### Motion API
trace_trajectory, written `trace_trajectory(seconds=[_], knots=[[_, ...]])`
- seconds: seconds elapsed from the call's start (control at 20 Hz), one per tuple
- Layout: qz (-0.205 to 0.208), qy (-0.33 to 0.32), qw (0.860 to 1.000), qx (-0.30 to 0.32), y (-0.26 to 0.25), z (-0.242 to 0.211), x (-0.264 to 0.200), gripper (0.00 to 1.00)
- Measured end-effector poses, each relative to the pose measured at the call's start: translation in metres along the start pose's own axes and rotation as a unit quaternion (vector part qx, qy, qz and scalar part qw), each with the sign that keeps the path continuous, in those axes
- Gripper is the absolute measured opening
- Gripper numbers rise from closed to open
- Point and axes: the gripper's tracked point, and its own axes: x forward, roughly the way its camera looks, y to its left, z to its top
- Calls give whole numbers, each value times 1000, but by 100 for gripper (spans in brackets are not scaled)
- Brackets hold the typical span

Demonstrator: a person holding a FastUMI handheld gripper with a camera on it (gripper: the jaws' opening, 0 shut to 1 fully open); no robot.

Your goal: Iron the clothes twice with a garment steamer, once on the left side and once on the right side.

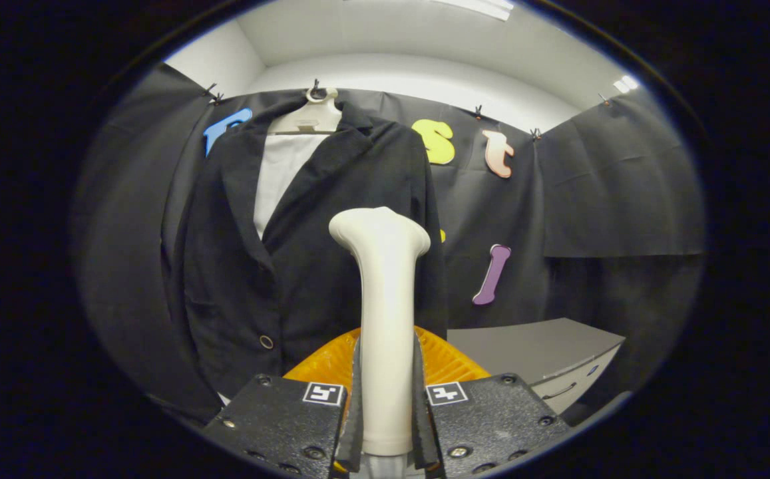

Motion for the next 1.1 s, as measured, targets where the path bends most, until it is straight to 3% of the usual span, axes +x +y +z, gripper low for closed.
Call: trace_trajectory(seconds=[1.1], knots=[[25, 138, 990, -26, 31, -139, -38, 32]])
